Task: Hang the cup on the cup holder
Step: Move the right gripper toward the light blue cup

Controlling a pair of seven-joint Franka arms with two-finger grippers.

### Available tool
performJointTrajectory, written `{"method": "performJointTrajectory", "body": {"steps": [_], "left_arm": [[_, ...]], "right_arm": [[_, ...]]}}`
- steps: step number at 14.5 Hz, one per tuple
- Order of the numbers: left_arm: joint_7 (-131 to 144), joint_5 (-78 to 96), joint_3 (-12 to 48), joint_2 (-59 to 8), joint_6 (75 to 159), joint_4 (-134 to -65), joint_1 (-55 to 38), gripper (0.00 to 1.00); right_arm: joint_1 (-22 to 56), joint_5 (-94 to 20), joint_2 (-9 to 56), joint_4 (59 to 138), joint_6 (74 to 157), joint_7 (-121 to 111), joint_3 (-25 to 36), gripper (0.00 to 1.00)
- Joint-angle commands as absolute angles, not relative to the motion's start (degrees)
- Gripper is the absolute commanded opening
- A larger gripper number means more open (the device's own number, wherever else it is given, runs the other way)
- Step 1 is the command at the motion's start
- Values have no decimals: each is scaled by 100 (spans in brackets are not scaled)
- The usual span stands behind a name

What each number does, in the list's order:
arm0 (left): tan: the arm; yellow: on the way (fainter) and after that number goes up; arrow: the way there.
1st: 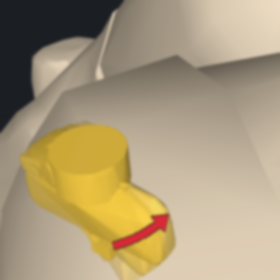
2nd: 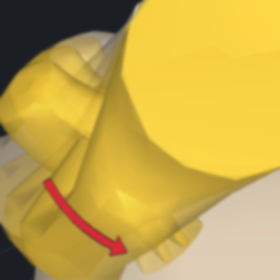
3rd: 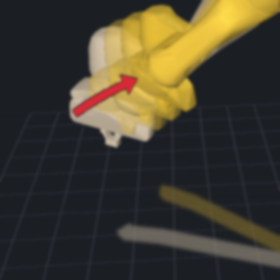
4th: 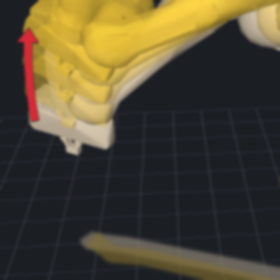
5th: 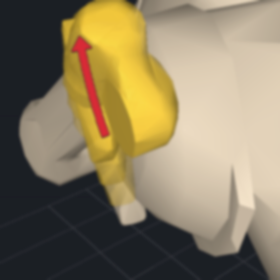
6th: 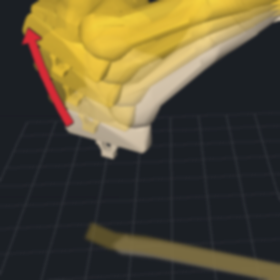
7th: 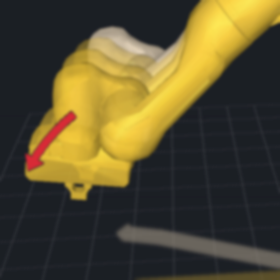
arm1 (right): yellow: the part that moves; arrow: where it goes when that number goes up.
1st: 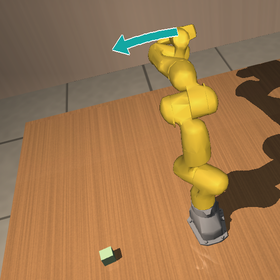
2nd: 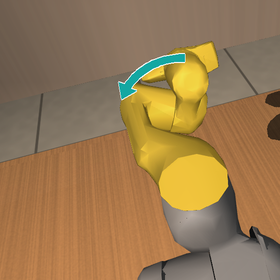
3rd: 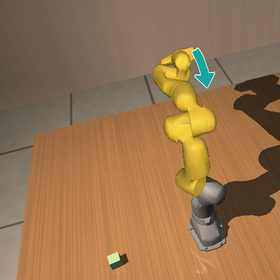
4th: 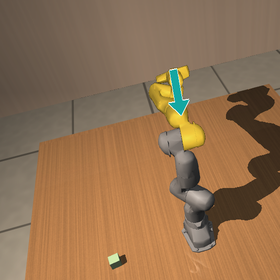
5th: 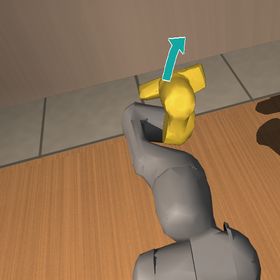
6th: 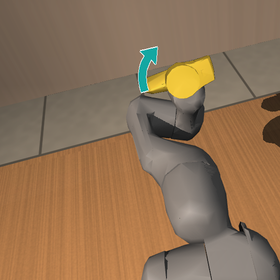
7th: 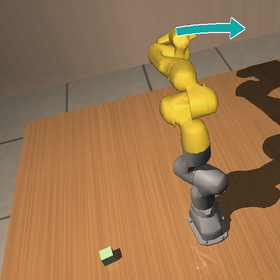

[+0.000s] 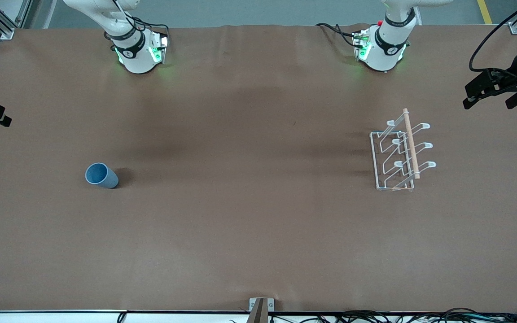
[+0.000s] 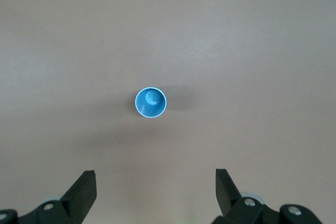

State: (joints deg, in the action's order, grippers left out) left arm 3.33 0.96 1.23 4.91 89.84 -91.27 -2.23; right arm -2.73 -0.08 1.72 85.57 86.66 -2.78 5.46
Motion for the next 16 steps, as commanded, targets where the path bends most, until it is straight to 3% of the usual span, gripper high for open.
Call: {"method": "performJointTrajectory", "body": {"steps": [1, 4, 7, 12, 16], "left_arm": [[282, 97, 97, 475, 9053, -9141, -203, 100], [290, 88, 97, 396, 9053, -9088, -176, 100], [351, 79, 114, 63, 8878, -8598, -185, 100], [317, 97, 88, 62, 8772, -8543, -185, 100], [369, 97, 88, 79, 8692, -8578, -193, 100]], "right_arm": [[-308, 53, 97, 8640, 8649, -325, 501, 100], [-308, 53, 88, 8640, 8648, -325, 501, 100], [-299, 44, 88, 8666, 8648, -325, 501, 100], [-290, 53, 53, 8964, 8718, -369, 492, 100], [-316, 44, 79, 9946, 9639, -657, 492, 100]]}}
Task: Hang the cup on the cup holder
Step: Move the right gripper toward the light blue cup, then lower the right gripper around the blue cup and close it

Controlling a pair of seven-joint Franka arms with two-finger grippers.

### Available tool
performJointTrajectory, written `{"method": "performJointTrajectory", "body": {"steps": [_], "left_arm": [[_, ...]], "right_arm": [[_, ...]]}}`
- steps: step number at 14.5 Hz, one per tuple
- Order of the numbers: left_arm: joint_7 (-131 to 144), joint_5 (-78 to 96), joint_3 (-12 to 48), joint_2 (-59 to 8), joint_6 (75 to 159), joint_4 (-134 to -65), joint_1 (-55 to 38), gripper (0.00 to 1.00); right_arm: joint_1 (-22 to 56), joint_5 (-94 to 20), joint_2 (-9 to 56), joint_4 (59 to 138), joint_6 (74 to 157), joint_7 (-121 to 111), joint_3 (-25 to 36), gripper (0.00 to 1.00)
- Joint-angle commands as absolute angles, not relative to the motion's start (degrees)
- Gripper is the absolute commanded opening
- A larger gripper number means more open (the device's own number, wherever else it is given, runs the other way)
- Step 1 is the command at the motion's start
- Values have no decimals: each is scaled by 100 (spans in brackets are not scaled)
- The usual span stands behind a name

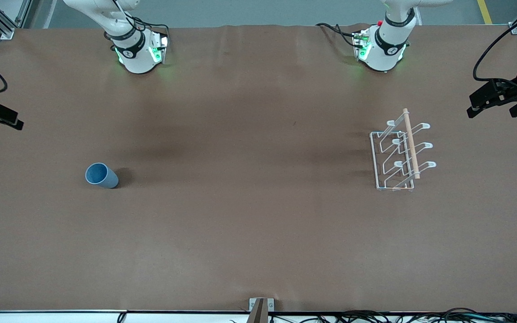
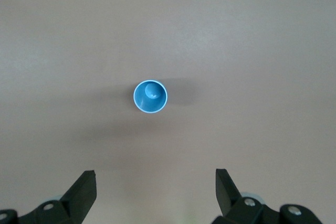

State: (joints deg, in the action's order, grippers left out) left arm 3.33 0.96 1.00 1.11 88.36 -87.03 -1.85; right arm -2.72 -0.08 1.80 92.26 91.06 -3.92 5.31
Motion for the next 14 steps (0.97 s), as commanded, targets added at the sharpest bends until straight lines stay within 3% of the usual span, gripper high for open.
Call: {"method": "performJointTrajectory", "body": {"steps": [1, 4, 9, 14], "left_arm": [[352, 88, 88, 79, 8692, -8578, -193, 100], [281, 97, 88, 70, 8692, -8561, -185, 100], [255, 79, 88, 61, 8719, -8596, -193, 100], [255, 79, 88, 35, 8728, -8596, -185, 100]], "right_arm": [[-334, 44, 79, 10271, 10024, -842, 492, 100], [-360, 44, 114, 11378, 11544, -932, 501, 100], [-299, 44, 702, 12487, 13593, -932, 492, 100], [-290, 44, 1432, 12577, 14325, -1265, 492, 100]]}}
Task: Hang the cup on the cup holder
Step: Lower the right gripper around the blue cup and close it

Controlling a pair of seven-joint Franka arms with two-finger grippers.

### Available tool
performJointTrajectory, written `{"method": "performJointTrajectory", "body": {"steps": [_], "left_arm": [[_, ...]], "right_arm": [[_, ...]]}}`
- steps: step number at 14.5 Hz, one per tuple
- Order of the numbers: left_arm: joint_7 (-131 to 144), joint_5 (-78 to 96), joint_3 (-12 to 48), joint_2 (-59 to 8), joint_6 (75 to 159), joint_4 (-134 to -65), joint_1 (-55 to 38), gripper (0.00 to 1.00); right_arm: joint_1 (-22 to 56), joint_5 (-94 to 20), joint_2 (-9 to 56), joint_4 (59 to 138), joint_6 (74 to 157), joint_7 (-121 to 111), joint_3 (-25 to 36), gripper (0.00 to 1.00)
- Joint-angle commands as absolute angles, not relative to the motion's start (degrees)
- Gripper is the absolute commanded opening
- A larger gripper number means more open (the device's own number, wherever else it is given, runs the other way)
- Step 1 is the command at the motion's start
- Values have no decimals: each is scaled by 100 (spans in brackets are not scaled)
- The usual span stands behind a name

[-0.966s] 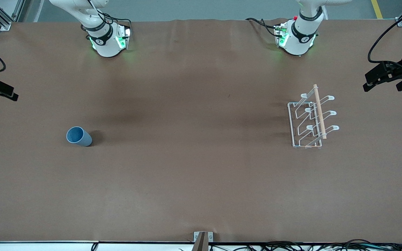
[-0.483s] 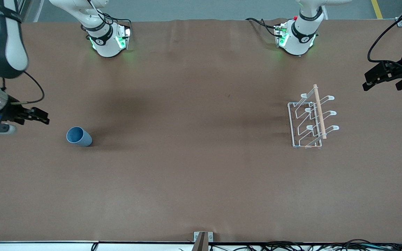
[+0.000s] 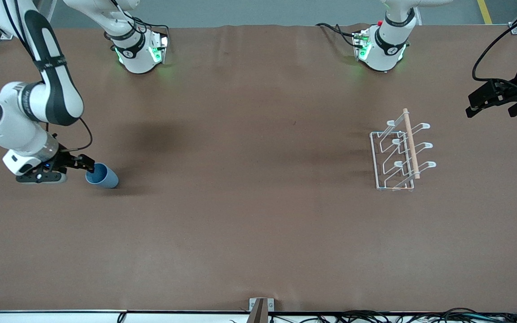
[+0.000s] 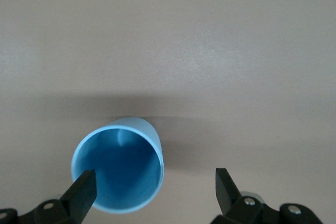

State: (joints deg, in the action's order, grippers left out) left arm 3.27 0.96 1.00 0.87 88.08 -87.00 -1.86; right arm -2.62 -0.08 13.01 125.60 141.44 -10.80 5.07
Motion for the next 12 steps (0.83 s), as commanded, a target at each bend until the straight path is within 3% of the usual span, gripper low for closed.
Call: {"method": "performJointTrajectory", "body": {"steps": [1, 5, 6, 10, 12], "left_arm": [[255, 79, 88, 44, 8728, -8596, -185, 100], [255, 79, 97, 44, 8728, -8596, -193, 100], [255, 79, 97, 44, 8728, -8596, -193, 100], [255, 79, 123, 44, 8719, -8587, -202, 100], [237, 79, 123, 53, 8719, -8578, -193, 100]], "right_arm": [[-290, 44, 1520, 12577, 14335, -1318, 492, 100], [-281, 35, 1801, 12542, 14370, -1310, 492, 100], [-273, 0, 1819, 12533, 14370, -1310, 483, 94], [-299, -35, 1898, 12490, 14361, -1292, 483, 38], [-316, -140, 1933, 12437, 14361, -1257, 475, 5]]}}
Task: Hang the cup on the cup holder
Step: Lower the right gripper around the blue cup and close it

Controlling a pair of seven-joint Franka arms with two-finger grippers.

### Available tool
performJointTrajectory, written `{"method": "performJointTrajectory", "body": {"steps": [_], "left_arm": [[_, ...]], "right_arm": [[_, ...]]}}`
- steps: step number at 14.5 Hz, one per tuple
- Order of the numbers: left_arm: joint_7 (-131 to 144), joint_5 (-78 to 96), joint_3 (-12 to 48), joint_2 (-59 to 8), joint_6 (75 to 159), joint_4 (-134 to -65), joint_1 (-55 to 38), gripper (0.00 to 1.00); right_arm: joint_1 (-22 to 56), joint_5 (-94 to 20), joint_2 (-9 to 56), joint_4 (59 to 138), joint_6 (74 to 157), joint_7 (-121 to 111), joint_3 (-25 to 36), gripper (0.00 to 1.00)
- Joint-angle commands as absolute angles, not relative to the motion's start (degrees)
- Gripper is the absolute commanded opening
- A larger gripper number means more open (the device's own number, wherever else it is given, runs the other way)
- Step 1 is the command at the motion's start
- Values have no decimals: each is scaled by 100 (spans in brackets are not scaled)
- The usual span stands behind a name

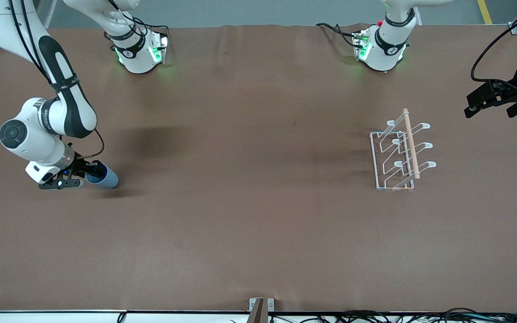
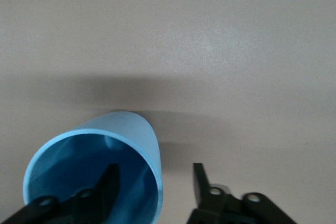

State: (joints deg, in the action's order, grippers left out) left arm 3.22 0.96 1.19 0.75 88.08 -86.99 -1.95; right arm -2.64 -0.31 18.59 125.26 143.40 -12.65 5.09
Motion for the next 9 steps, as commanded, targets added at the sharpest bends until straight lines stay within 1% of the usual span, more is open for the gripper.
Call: {"method": "performJointTrajectory", "body": {"steps": [1, 7, 9], "left_arm": [[220, 79, 123, 53, 8719, -8569, -193, 100], [220, 79, 114, 44, 8719, -8569, -193, 100], [220, 79, 123, 26, 8719, -8578, -202, 100]], "right_arm": [[-316, -358, 1942, 12410, 14353, -1274, 483, 0], [-316, -492, 1969, 12208, 14221, -1318, 492, 0], [-316, -483, 1811, 11920, 13732, -1327, 492, 0]]}}
